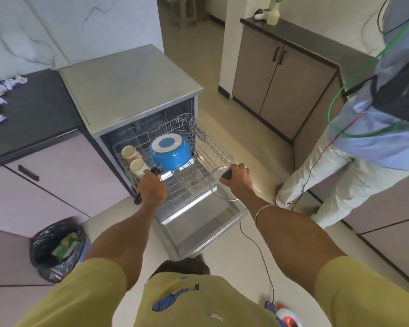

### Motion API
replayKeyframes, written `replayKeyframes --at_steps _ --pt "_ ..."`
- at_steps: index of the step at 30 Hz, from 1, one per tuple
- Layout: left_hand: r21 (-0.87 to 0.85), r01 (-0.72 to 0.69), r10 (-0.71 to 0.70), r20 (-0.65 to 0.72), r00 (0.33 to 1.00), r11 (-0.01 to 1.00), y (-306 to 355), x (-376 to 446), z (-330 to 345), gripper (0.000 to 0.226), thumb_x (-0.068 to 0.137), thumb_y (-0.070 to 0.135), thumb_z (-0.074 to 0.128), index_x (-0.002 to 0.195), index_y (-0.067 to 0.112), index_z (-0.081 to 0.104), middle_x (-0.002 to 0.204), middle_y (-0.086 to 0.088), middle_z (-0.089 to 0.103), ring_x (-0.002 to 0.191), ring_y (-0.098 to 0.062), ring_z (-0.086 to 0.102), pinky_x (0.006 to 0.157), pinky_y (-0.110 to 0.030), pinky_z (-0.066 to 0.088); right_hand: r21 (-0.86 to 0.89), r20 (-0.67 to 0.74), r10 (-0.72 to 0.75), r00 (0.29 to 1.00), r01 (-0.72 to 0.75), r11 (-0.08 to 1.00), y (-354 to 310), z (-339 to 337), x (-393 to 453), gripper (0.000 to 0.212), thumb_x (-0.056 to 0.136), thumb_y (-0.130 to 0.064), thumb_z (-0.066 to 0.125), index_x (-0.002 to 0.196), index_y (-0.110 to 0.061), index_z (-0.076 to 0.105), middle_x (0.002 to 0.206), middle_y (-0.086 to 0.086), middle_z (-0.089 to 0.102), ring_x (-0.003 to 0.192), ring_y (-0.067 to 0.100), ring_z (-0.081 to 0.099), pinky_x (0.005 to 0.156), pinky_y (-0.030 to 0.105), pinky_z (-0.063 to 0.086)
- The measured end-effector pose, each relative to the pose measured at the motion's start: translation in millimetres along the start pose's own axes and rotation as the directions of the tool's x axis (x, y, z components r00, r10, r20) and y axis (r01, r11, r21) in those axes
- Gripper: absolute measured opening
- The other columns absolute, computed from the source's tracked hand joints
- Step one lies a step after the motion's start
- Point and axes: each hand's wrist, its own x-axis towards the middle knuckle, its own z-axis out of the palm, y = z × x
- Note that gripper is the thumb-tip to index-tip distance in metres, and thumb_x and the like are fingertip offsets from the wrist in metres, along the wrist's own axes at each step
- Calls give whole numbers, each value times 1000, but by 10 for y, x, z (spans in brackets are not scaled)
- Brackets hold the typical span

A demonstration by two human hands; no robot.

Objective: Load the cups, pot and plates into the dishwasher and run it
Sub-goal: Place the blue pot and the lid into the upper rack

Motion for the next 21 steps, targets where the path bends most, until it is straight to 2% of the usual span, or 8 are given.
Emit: replayKeyframes --at_steps 12,17,21 --pt "-87 185 -187 -14 982 979 452 835 420 28 98 13 52 122 -2 49 108 -22 66 98 -39 64 84 -49 51 -15 71 -65 995 67 998 -139 111 1212 50 77 -34 81 116 -13 59 112 8 55 105 25 53 91 40 51" --pt "-60 218 -218 12 976 974 532 1195 518 16 96 6 51 112 1 52 100 -18 66 90 -34 64 71 -38 45 -4 112 -80 990 81 997 -328 207 1711 52 75 -36 82 117 -16 59 113 8 55 105 28 55 91 46 52" --pt "-50 256 -255 20 967 965 556 1441 671 18 91 5 54 109 2 53 95 -18 68 82 -33 64 75 -46 55 5 155 -102 983 103 995 -394 298 1990 54 75 -33 82 119 -13 58 116 10 54 106 28 53 89 39 51"
